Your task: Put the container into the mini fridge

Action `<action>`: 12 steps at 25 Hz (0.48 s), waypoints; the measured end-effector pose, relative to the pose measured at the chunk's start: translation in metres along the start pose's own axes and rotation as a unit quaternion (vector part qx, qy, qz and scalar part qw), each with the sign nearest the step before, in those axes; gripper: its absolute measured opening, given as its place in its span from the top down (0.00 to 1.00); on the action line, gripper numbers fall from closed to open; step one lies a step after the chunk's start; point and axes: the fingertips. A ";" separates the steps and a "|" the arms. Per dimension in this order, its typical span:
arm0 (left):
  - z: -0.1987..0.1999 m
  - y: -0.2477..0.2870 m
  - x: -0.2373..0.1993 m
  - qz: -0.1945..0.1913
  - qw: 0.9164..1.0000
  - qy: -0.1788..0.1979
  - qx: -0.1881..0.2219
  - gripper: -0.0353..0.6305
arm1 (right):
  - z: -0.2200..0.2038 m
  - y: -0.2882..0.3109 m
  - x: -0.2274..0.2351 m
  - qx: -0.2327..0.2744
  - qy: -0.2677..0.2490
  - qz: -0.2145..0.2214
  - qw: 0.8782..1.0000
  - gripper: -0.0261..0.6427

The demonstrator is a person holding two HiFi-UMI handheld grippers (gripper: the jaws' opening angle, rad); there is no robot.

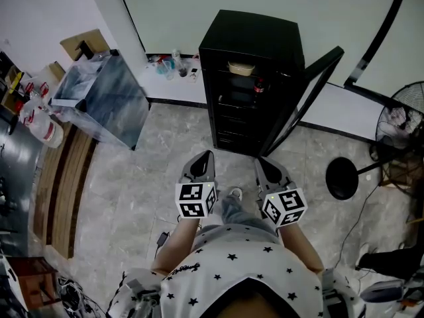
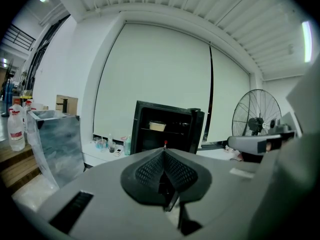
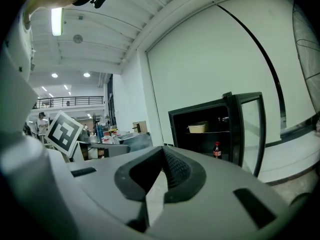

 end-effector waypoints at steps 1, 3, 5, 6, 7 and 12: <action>0.000 0.000 -0.001 0.000 1.000 0.000 -0.001 0.93 | 0.000 0.001 0.000 0.000 0.001 0.000 1.000 0.97; 0.000 0.001 -0.003 0.001 1.000 0.001 -0.002 0.93 | 0.000 0.002 0.001 0.000 0.001 0.000 1.000 0.97; 0.000 0.002 -0.005 0.003 1.000 0.001 -0.004 0.93 | -0.001 0.004 0.001 -0.001 0.002 0.001 1.000 0.97; -0.001 0.003 -0.006 0.004 1.000 0.001 -0.004 0.93 | -0.002 0.005 0.002 -0.002 0.001 0.001 1.000 0.97; -0.001 0.003 -0.007 0.004 1.000 0.001 -0.005 0.93 | -0.002 0.006 0.002 -0.002 0.001 0.001 1.000 0.97; -0.002 0.006 -0.012 0.004 1.000 -0.002 -0.009 0.93 | -0.002 0.011 0.002 -0.004 0.000 0.002 1.000 0.97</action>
Point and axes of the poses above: the fingertips, and each gripper's own axes: y forward along the fingers, x to its right, z out of its top, and after that the axes turned 7 degrees about x, right-handed
